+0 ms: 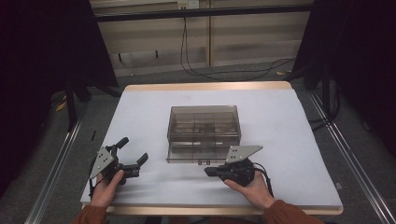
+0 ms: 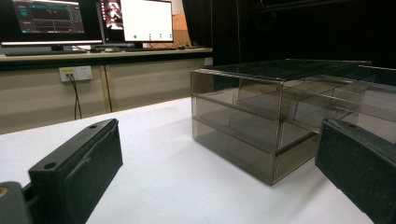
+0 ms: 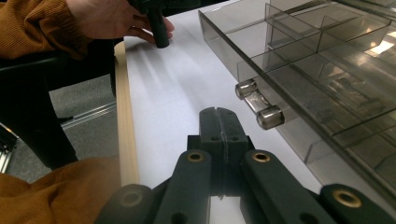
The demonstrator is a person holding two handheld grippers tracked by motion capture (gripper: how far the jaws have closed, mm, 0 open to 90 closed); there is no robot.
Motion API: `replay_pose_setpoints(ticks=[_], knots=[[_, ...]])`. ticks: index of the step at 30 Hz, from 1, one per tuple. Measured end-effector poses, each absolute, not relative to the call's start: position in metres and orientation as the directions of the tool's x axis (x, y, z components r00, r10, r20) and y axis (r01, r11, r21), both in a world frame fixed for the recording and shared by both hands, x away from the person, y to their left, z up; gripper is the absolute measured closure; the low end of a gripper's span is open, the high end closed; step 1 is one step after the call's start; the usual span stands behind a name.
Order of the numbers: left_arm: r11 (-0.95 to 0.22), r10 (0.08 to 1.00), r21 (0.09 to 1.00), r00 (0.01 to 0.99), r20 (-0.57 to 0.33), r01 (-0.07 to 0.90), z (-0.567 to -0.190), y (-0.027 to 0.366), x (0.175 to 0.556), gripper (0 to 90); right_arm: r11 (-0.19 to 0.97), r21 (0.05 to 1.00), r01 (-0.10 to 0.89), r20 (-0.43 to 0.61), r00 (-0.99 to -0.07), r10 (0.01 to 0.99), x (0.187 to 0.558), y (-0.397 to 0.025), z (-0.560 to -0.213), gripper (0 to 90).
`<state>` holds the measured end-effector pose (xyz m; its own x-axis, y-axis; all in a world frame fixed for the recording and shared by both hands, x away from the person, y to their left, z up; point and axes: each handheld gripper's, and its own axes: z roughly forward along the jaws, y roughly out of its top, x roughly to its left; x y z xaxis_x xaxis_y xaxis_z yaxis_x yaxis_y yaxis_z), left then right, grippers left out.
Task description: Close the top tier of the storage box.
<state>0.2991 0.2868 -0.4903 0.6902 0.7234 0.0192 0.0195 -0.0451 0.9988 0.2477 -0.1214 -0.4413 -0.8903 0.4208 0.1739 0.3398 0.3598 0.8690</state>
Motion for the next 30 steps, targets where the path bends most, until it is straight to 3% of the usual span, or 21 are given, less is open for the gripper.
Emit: replay_pose_setpoints(ticks=[30], knots=[[-0.033, 0.725, 0.999, 0.688, 0.012, 0.018, -0.4905, 0.2862, 0.2992, 0.7, 0.365, 0.860, 0.358, 0.171, -0.875, 0.453, 0.2572, -0.1119, -0.4477, 90.0]])
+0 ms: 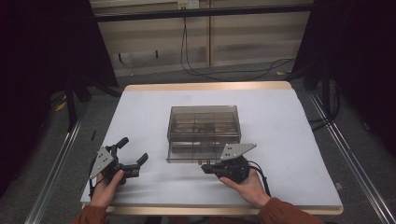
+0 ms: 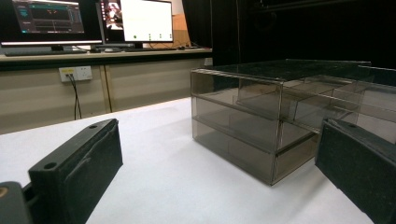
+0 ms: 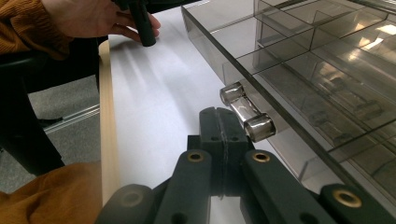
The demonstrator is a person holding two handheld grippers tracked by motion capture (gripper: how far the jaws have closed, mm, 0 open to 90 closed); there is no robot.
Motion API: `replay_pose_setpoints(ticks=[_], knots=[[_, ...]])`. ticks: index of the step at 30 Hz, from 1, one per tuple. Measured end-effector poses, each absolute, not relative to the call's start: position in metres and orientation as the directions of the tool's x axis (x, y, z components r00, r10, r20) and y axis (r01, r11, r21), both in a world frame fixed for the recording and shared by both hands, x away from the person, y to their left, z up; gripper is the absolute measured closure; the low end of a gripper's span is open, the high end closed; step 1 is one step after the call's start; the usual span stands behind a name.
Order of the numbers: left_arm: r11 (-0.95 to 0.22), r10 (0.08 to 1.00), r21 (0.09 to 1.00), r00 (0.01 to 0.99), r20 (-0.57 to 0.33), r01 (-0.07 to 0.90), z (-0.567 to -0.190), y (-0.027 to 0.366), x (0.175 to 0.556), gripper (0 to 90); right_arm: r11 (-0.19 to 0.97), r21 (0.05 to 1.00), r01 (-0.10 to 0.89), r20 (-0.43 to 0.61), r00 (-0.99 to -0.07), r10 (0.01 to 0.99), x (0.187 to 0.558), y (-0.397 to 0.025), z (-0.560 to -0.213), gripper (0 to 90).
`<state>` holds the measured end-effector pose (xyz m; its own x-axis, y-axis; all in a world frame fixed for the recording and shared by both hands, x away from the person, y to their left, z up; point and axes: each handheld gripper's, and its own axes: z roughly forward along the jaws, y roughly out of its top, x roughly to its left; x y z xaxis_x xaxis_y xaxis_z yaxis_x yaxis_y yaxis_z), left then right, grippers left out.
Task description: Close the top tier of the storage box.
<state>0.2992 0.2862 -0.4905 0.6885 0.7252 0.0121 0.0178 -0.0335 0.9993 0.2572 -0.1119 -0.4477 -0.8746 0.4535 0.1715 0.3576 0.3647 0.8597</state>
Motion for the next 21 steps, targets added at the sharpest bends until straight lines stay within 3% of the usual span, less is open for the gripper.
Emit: replay_pose_setpoints(ticks=[21], knots=[[-0.033, 0.725, 0.999, 0.688, 0.012, 0.018, -0.4905, 0.2862, 0.2992, 0.7, 0.352, 0.864, 0.361, 0.177, -0.870, 0.459, 0.2594, -0.1119, -0.4477, 90.0]])
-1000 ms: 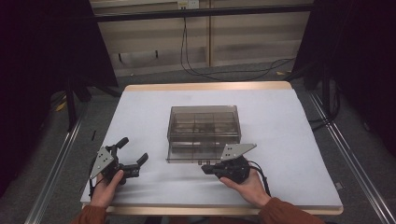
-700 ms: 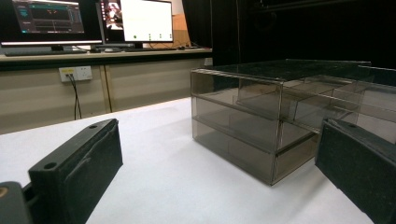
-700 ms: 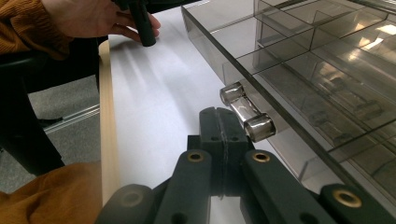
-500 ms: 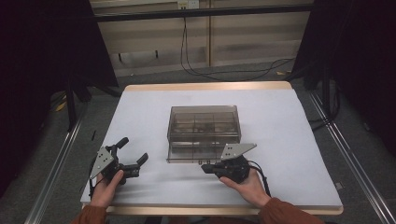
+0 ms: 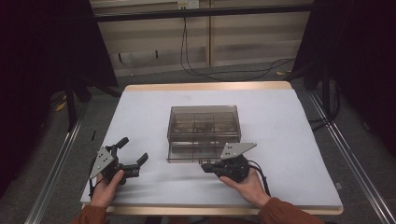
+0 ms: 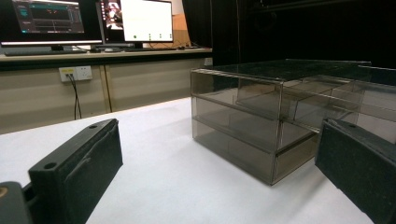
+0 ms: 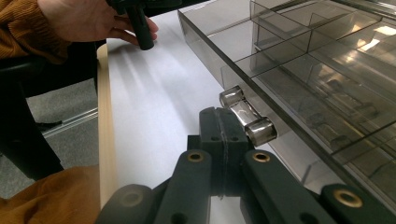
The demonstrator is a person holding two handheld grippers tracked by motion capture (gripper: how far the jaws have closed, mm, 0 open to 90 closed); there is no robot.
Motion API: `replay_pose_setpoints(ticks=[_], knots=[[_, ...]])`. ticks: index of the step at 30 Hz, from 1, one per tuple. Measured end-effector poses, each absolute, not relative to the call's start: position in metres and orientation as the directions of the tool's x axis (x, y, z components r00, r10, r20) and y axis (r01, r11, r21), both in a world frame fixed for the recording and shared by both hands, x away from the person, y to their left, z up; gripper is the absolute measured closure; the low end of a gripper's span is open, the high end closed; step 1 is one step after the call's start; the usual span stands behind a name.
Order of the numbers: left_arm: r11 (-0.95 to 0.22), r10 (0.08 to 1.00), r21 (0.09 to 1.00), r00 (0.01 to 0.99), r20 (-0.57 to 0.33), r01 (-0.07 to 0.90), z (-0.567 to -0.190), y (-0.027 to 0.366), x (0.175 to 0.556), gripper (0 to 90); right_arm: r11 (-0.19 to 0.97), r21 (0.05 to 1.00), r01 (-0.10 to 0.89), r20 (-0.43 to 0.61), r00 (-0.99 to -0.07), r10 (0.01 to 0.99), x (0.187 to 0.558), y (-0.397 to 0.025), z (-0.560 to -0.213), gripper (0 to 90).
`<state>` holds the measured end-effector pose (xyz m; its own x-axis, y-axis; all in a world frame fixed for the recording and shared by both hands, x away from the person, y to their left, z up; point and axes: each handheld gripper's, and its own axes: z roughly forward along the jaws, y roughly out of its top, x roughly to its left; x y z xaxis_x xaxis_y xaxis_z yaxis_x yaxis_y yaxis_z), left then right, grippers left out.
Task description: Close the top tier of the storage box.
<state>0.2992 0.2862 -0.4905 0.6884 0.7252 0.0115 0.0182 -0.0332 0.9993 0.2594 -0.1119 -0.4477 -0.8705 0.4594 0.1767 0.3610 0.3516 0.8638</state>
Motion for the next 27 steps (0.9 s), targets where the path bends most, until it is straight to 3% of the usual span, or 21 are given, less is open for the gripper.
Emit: replay_pose_setpoints(ticks=[27], knots=[[-0.033, 0.725, 0.999, 0.689, 0.012, 0.018, -0.4905, 0.2862, 0.2992, 0.7, 0.344, 0.865, 0.365, 0.178, -0.865, 0.468, 0.2637, -0.1101, -0.4467, 90.0]])
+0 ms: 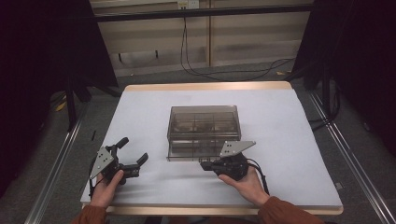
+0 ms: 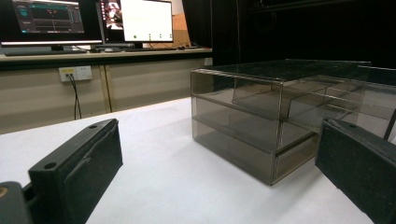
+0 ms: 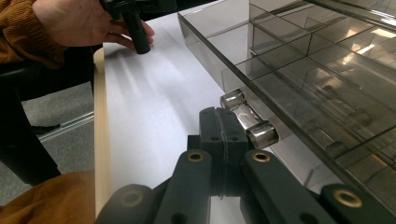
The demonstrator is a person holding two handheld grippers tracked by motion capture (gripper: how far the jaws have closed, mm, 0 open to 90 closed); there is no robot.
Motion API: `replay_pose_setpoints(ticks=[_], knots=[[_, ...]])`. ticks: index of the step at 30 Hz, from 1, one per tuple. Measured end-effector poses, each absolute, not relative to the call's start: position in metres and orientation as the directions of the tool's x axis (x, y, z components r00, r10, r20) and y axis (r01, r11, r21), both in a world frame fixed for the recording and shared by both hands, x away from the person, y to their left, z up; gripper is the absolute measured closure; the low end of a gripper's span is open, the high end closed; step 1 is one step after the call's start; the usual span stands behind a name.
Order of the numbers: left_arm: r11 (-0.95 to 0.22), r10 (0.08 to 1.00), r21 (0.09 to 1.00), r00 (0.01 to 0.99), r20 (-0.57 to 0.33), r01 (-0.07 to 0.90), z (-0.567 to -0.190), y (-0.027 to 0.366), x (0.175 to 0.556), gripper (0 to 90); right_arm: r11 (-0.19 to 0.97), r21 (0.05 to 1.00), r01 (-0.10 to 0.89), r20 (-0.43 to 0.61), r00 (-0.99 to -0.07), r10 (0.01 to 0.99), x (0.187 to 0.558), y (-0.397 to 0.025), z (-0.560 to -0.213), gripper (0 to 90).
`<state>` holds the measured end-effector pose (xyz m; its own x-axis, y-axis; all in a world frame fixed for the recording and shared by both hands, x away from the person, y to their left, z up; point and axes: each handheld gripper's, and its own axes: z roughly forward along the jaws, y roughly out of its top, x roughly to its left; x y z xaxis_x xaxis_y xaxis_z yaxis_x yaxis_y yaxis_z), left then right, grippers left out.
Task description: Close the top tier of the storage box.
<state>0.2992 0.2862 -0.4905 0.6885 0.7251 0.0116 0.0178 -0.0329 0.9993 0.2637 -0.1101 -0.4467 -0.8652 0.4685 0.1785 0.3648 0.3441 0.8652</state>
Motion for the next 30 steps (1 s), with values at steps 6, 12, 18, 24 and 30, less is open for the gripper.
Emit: replay_pose_setpoints(ticks=[6, 12, 18, 24, 30], knots=[[-0.033, 0.725, 0.999, 0.688, 0.011, 0.018, -0.4905, 0.2862, 0.2993, 0.7, 0.343, 0.866, 0.363, 0.175, -0.864, 0.472, 0.2638, -0.1100, -0.4466, 90.0], [-0.033, 0.725, 0.999, 0.688, 0.012, 0.018, -0.4905, 0.2862, 0.2993, 0.7, 0.339, 0.868, 0.363, 0.179, -0.865, 0.470, 0.2659, -0.1097, -0.4470, 90.0], [-0.036, 0.724, 0.999, 0.689, 0.013, 0.019, -0.4904, 0.2864, 0.2991, 0.7, 0.338, 0.869, 0.362, 0.176, -0.864, 0.472, 0.2669, -0.1093, -0.4471, 90.0], [-0.033, 0.725, 0.999, 0.688, 0.012, 0.018, -0.4905, 0.2862, 0.2993, 0.7, 0.342, 0.866, 0.365, 0.177, -0.863, 0.474, 0.2670, -0.1098, -0.4465, 90.0], [-0.032, 0.725, 0.999, 0.689, 0.010, 0.019, -0.4905, 0.2862, 0.2993, 0.7, 0.338, 0.867, 0.367, 0.177, -0.860, 0.479, 0.2684, -0.1105, -0.4464, 90.0]])
